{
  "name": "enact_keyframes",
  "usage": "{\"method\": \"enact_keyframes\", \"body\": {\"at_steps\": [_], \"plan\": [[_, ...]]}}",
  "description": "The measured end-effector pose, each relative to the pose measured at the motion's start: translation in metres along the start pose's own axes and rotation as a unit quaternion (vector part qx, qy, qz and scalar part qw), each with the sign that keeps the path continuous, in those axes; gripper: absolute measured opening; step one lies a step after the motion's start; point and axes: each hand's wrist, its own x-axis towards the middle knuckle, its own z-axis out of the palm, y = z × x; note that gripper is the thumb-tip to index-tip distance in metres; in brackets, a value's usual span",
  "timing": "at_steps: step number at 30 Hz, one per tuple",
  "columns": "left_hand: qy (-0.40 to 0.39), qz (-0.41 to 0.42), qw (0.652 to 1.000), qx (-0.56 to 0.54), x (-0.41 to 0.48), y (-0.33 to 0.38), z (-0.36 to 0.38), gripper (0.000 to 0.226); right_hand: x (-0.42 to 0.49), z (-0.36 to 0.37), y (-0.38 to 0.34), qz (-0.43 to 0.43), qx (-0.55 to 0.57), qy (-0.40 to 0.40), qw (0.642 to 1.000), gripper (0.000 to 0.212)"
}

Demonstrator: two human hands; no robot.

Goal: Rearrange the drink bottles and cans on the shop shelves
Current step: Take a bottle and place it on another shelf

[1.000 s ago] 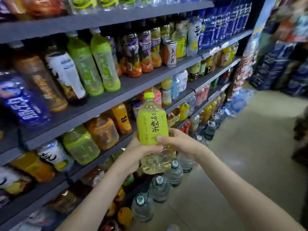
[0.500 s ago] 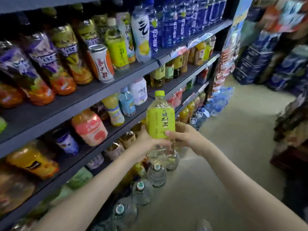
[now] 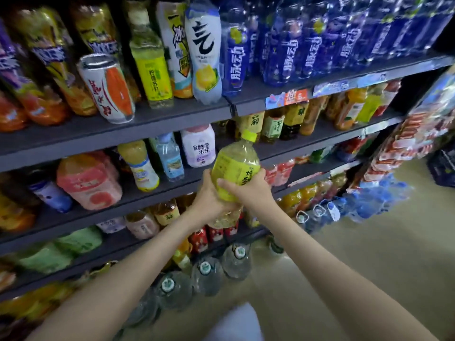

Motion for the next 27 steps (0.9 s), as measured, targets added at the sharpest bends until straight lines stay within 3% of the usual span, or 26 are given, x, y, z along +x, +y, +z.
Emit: {"method": "enact_keyframes", "body": {"at_steps": [3,10,16,19,21,23,25,27], "plan": [[0.032,0.033,0.997,0.057,0.036,-0.001,0.018,0.102,0.034,-0.010,0.013,-0.030,-0.002,0.049,0.998,0.076],[0.099,0.059,0.976,0.185,0.110,-0.012,0.054,0.101,0.104,-0.029,0.041,-0.094,0.046,0.070,0.992,0.069],[0.240,0.100,0.960,0.102,0.159,-0.053,0.079,0.084,0.170,-0.010,0.059,-0.200,0.062,0.076,0.975,0.079],[0.282,0.093,0.954,0.049,0.173,-0.062,0.080,0.058,0.192,0.002,0.060,-0.230,0.040,0.053,0.971,0.089],[0.304,0.094,0.947,0.041,0.182,-0.064,0.076,0.047,0.209,0.009,0.057,-0.260,0.018,0.042,0.965,0.085],[0.321,0.107,0.939,0.056,0.192,-0.065,0.071,0.052,0.227,0.014,0.059,-0.290,0.004,0.038,0.956,0.078],[0.328,0.081,0.931,0.142,0.203,-0.065,0.069,0.055,0.242,0.015,0.071,-0.326,-0.007,0.048,0.944,0.069],[0.370,0.023,0.881,0.292,0.209,-0.069,0.075,0.059,0.252,0.014,0.088,-0.353,-0.023,0.057,0.934,0.058]]}}
